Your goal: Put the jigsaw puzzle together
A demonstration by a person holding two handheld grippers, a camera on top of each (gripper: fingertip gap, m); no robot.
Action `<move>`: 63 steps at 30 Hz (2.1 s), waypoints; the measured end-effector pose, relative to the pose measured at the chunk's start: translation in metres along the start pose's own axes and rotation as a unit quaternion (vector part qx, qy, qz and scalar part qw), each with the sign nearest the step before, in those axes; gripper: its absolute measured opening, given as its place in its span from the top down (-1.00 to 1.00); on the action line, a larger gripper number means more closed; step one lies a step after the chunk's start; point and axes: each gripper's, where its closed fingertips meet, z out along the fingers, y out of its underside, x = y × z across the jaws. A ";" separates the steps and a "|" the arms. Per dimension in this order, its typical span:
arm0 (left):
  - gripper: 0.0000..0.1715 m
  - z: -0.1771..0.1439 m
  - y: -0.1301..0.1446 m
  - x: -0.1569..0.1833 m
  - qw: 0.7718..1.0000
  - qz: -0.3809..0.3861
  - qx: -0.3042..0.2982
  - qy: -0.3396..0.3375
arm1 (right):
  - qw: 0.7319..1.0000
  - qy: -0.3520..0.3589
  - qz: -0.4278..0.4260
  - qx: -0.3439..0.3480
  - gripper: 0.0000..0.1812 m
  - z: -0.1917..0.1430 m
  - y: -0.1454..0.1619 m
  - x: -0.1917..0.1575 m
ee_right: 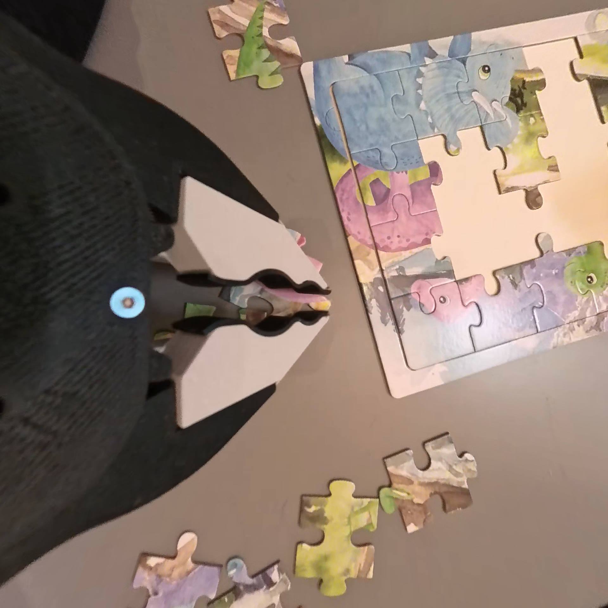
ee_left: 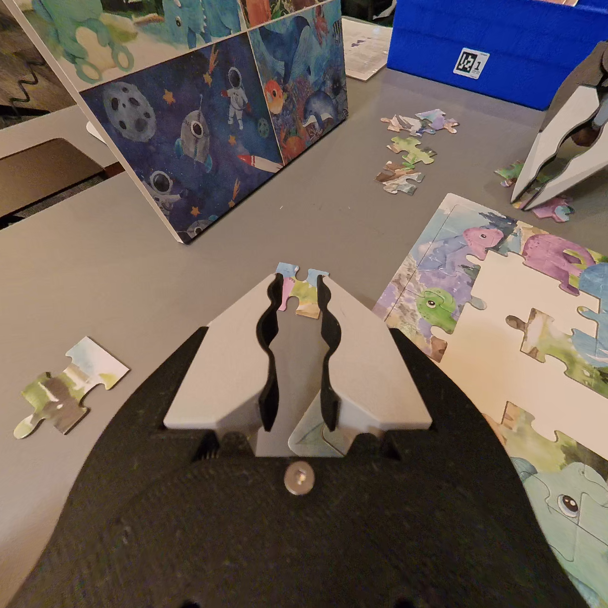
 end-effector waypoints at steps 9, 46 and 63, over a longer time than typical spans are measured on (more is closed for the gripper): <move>0.78 0.000 -0.001 0.002 1.000 0.005 -0.001 0.000 | 0.996 0.006 -0.001 0.084 1.00 -0.021 -0.024 0.003; 0.75 0.002 0.001 0.004 1.000 0.014 -0.009 -0.001 | 0.998 -0.020 0.040 0.053 0.44 -0.007 -0.001 0.004; 0.74 0.002 0.001 0.003 1.000 0.014 -0.008 -0.002 | 0.994 -0.063 0.082 0.042 0.70 -0.018 0.016 -0.005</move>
